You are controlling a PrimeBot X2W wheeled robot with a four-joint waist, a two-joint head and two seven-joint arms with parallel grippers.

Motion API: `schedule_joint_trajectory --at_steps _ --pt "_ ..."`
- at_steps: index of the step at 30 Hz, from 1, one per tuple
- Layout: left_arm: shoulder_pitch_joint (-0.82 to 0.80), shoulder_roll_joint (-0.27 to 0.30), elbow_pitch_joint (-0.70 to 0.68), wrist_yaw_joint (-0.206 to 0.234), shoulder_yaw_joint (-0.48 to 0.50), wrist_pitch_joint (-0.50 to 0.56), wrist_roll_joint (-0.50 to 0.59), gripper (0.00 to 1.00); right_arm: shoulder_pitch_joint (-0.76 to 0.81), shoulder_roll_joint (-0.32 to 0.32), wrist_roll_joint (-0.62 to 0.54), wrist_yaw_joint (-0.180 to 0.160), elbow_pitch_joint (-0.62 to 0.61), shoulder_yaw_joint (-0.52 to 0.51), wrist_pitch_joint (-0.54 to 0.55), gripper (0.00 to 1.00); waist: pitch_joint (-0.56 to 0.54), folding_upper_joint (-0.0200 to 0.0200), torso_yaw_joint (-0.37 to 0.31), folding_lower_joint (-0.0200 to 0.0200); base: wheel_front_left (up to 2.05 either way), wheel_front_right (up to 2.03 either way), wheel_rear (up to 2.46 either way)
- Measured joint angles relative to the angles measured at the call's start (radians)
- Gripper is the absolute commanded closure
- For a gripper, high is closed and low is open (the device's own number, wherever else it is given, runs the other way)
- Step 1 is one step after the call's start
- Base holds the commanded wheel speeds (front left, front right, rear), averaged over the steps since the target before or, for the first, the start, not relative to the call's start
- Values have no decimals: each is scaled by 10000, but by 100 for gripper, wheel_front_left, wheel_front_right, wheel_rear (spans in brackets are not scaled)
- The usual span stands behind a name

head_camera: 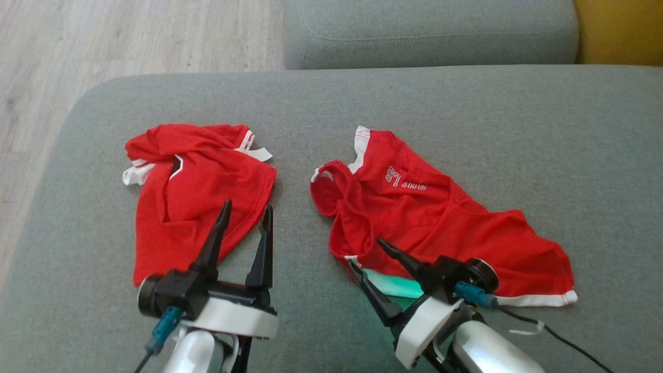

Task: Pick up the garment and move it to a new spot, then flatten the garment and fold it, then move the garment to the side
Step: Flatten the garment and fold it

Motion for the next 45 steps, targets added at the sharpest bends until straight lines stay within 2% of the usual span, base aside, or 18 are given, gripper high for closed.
schedule_joint_trajectory --at_steps 3,7,11,16,18,24,31,40,45 --pt "192 2 0 0 4 0 21 0 7 8 4 0 -90 -190 -128 0 -82 0 -78 0 0 0 0" --pt "248 2 -38 12 2 0 88 0 43 0 48 0 -706 -1001 -291 0 -195 0 -228 0 0 0 0" --pt "249 2 -75 13 -2 0 88 0 496 -25 71 0 -1429 -2232 -364 0 -271 0 -412 -1 0 0 0" --pt "248 2 -186 13 -42 0 88 0 1501 25 -493 0 -1833 -4393 -389 0 -196 0 -611 0 0 0 0" --pt "244 2 -217 12 -58 0 88 0 1695 115 -692 0 -1873 -4803 -389 0 -92 0 -613 0 0 0 0" --pt "178 2 -217 12 -107 0 86 0 1461 359 -1172 0 -2046 -5081 -320 0 304 0 -440 0 0 0 0" --pt "-280 -2 -219 12 -395 0 -50 0 129 372 -1570 0 -1760 -5459 502 0 870 0 40 2 0 0 0" --pt "-801 -4 -213 12 -734 0 -295 0 -1895 272 -1751 0 -123 -5712 1960 0 1608 0 806 2 0 0 0" --pt "-1057 -2 -215 61 -842 0 -385 0 -3005 -161 -1580 0 1139 -5517 2583 0 2028 0 1259 2 0 0 0"
